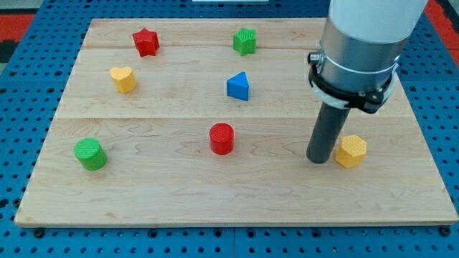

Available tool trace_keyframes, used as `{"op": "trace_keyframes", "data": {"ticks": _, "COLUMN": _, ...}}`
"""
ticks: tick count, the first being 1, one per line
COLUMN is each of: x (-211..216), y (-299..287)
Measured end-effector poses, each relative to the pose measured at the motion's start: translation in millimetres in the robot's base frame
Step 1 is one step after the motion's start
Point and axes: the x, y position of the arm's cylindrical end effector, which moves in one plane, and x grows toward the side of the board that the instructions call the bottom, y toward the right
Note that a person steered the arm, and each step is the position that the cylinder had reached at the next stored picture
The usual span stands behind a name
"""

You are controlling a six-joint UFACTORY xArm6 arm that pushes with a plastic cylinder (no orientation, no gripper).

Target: Move the yellow hexagon toward the centre right

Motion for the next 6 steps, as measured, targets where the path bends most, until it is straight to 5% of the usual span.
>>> {"op": "trace_keyframes", "data": {"ticks": 1, "x": -13, "y": 45}}
{"op": "trace_keyframes", "data": {"ticks": 6, "x": -23, "y": 92}}
